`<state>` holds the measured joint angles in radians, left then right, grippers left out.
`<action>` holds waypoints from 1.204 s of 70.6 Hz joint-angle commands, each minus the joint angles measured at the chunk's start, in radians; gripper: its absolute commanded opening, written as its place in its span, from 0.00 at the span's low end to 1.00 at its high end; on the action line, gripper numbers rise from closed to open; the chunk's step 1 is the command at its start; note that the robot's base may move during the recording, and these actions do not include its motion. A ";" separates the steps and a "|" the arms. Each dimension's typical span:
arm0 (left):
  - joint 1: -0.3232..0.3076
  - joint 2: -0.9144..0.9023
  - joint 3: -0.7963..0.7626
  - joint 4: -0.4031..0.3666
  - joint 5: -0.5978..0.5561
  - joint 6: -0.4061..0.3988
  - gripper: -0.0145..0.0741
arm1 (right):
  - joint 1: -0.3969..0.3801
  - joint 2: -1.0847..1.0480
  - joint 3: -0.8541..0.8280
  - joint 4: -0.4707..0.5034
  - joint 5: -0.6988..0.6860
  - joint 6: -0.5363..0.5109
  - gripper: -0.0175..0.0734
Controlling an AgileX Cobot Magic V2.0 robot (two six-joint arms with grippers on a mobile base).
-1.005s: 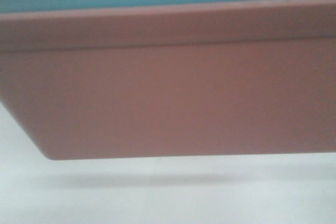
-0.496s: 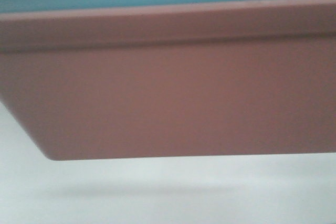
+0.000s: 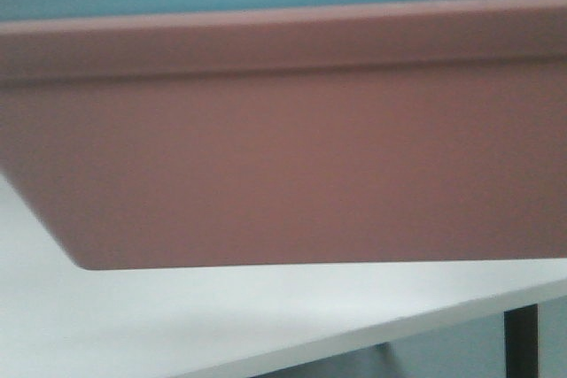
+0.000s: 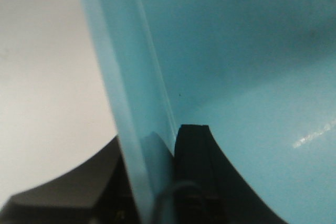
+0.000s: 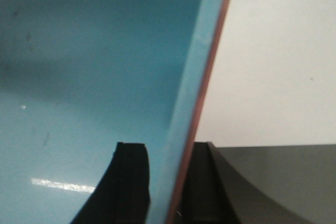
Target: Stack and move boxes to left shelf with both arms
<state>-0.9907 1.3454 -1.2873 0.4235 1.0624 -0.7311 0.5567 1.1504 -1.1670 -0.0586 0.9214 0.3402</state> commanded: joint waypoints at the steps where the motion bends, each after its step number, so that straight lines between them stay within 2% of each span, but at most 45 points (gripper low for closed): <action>1: -0.017 -0.030 -0.039 0.039 -0.070 0.032 0.16 | -0.004 -0.033 -0.037 0.007 -0.131 -0.004 0.23; 85: -0.017 -0.030 -0.039 0.039 -0.070 0.032 0.16 | -0.004 -0.033 -0.037 0.007 -0.130 -0.004 0.23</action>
<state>-0.9907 1.3454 -1.2873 0.4235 1.0641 -0.7311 0.5567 1.1504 -1.1670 -0.0586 0.9214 0.3402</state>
